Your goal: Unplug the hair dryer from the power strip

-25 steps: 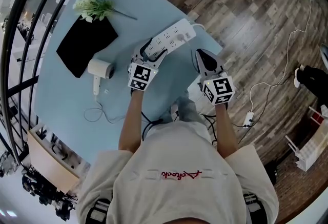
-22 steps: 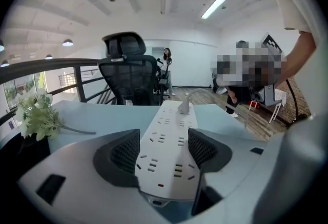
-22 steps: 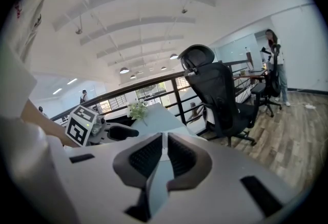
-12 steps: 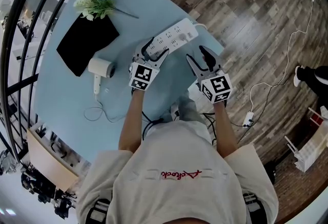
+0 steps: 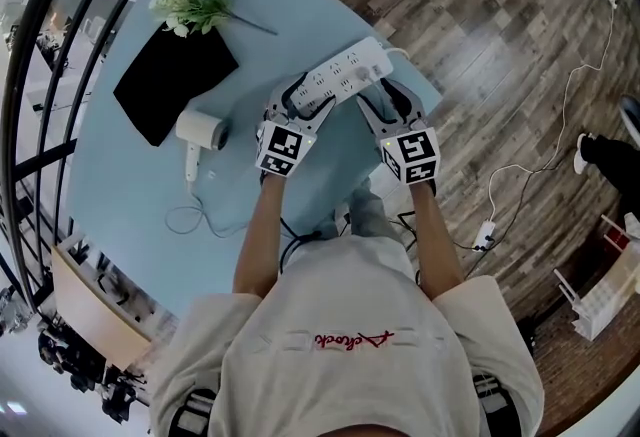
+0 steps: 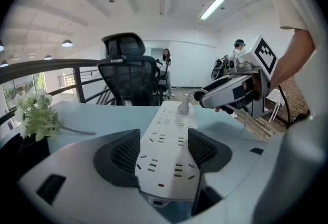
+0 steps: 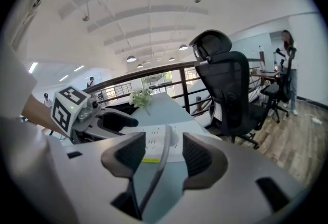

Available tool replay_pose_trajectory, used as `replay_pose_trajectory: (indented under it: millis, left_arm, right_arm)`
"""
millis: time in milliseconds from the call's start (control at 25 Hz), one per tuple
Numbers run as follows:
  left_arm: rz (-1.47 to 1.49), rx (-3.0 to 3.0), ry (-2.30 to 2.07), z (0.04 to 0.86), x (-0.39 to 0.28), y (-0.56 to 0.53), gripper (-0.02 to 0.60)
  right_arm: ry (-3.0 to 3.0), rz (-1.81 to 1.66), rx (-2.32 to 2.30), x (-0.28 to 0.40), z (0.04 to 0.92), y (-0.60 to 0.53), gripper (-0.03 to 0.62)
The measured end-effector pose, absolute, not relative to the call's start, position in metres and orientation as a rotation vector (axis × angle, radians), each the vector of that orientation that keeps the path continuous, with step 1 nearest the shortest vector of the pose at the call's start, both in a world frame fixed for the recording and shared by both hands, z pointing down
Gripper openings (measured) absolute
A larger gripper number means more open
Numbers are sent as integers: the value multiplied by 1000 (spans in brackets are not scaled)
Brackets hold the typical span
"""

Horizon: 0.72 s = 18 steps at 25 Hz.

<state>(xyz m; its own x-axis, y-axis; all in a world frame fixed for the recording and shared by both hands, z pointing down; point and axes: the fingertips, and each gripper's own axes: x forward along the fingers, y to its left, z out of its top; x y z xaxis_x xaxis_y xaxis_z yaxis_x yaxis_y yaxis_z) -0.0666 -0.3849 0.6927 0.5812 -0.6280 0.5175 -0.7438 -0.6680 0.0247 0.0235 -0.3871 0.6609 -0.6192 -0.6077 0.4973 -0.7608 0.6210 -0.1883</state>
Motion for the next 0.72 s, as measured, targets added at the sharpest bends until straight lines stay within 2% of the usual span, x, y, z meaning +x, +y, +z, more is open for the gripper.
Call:
replay_pose_trajectory:
  millis: [560, 680, 720]
  left_arm:
    - [719, 2572, -1141, 695, -68, -384, 278]
    - [723, 2568, -1139, 695, -68, -383, 278]
    - [725, 2567, -1140, 695, -68, -383, 278]
  right_arm:
    - [-2350, 503, 1030, 9, 690, -407, 215]
    - [-2315, 471, 1051, 10, 692, -412, 176]
    - [-2303, 451, 1056, 11, 693, -413, 146]
